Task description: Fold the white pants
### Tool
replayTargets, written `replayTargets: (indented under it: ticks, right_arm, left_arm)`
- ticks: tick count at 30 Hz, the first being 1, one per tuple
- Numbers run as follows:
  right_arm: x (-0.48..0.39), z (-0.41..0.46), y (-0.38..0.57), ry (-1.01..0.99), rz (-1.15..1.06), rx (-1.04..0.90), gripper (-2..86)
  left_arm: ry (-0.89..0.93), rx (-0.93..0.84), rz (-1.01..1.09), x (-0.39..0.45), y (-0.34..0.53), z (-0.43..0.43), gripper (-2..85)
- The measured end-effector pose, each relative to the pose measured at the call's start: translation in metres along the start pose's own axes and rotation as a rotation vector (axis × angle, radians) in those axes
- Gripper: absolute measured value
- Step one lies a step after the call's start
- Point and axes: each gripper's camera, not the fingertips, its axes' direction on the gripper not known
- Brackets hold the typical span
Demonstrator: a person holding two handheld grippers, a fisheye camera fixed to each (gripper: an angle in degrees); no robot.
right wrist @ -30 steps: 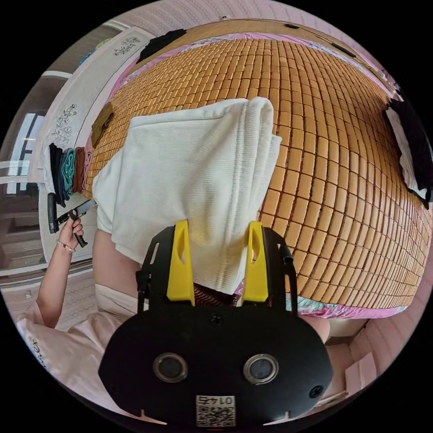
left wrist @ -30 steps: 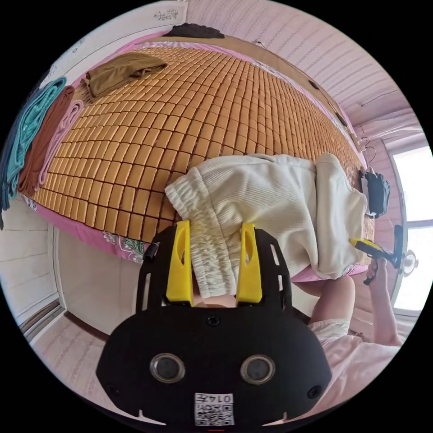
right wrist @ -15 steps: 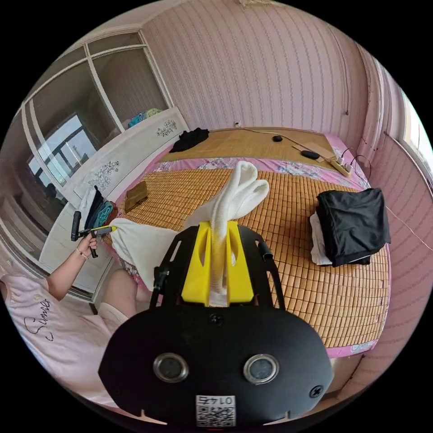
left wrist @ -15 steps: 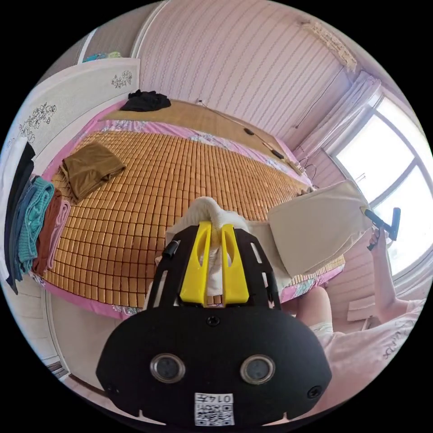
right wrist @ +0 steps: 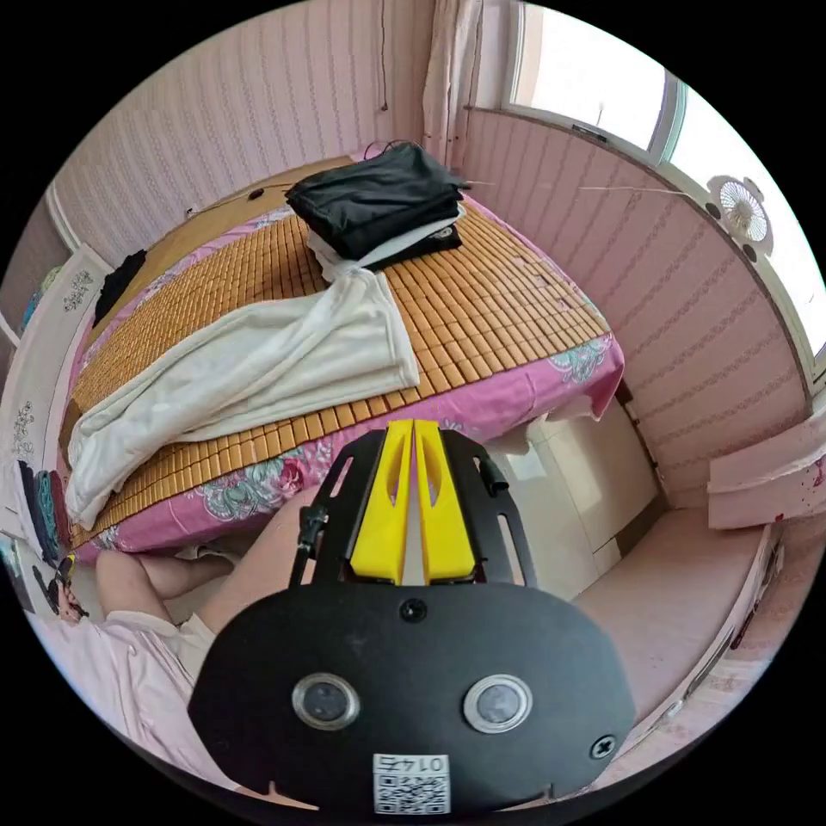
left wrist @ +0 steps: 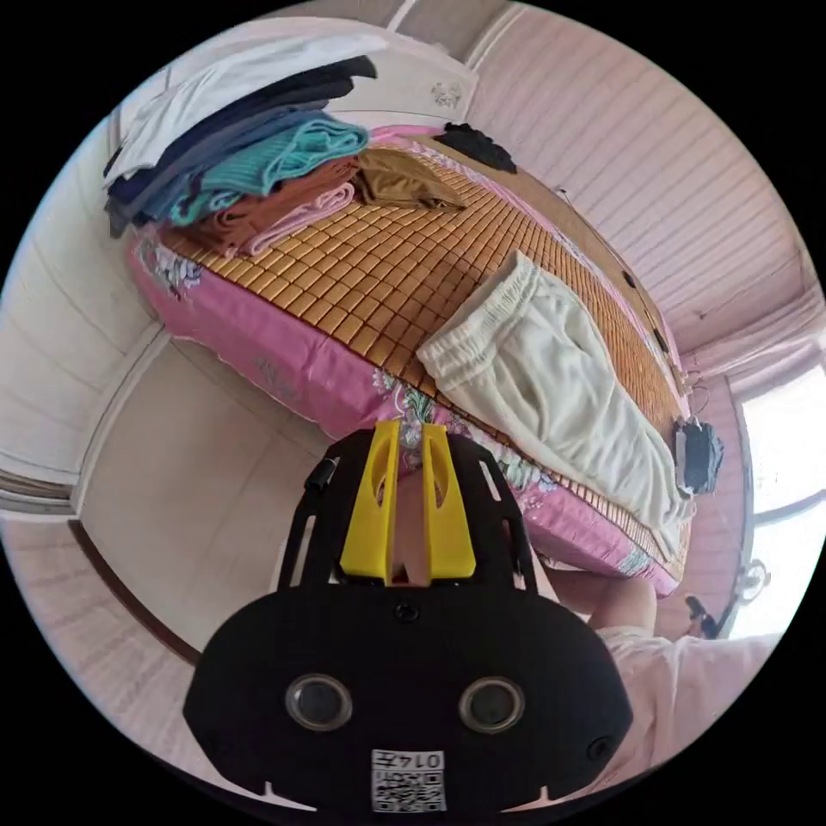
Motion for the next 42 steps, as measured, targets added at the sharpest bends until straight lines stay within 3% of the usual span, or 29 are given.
replayTargets:
  ticks: [3, 8, 13, 18, 24, 28, 31, 33, 35, 37, 40, 42]
  right_arm:
    - [-0.026, 0.023, 0.019, -0.005, -0.033, -0.079, -0.2]
    - [-0.103, 0.027, -0.025, -0.076, -0.220, -0.063, 4.4]
    - [-0.256, 0.015, -0.087, -0.240, -0.565, 0.004, 9.2]
    - [-0.394, 0.003, -0.089, -0.341, -0.857, 0.025, 10.3]
    - [-0.534, 0.006, -0.087, -0.383, -1.129, -0.037, 10.2]
    - [-0.621, -0.005, -0.110, -0.388, -1.280, -0.029, 10.0]
    - [-0.688, -0.006, -0.120, -0.363, -1.392, -0.002, 11.3]
    - [-0.731, 0.002, -0.123, -0.342, -1.447, -0.010, 13.3]
    - [-0.773, 0.013, -0.124, -0.316, -1.484, -0.034, 15.4]
    - [-0.827, 0.033, -0.124, -0.271, -1.521, -0.096, 16.2]
    - [-0.886, 0.062, -0.121, -0.192, -1.570, -0.207, 14.3]
    - [-0.909, 0.080, -0.122, -0.145, -1.560, -0.228, 14.2]
  left_arm:
    - [0.104, 0.043, -0.103, -0.029, 0.017, -0.010, 5.1]
    - [0.203, 0.098, -0.050, -0.022, -0.008, -0.019, 9.8]
    - [0.295, 0.059, -0.059, -0.017, -0.038, -0.001, 13.2]
    - [0.305, -0.053, -0.095, -0.018, -0.055, 0.031, 15.8]
    - [0.465, -0.128, -0.123, -0.038, -0.064, 0.045, -0.1]
    - [0.393, 0.034, -0.044, -0.060, -0.043, -0.005, -0.7]
    - [0.281, 0.029, -0.115, -0.092, -0.025, -0.013, 0.1]
    - [0.260, 0.013, -0.166, -0.104, -0.021, -0.008, 3.1]
    - [0.286, 0.026, -0.205, -0.106, -0.024, 0.001, 12.8]
    - [0.322, 0.008, -0.231, -0.101, -0.031, 0.013, 15.2]
    - [0.358, 0.002, -0.240, -0.087, -0.045, 0.030, 13.4]
    - [0.285, -0.030, -0.205, -0.076, -0.052, 0.040, 9.4]
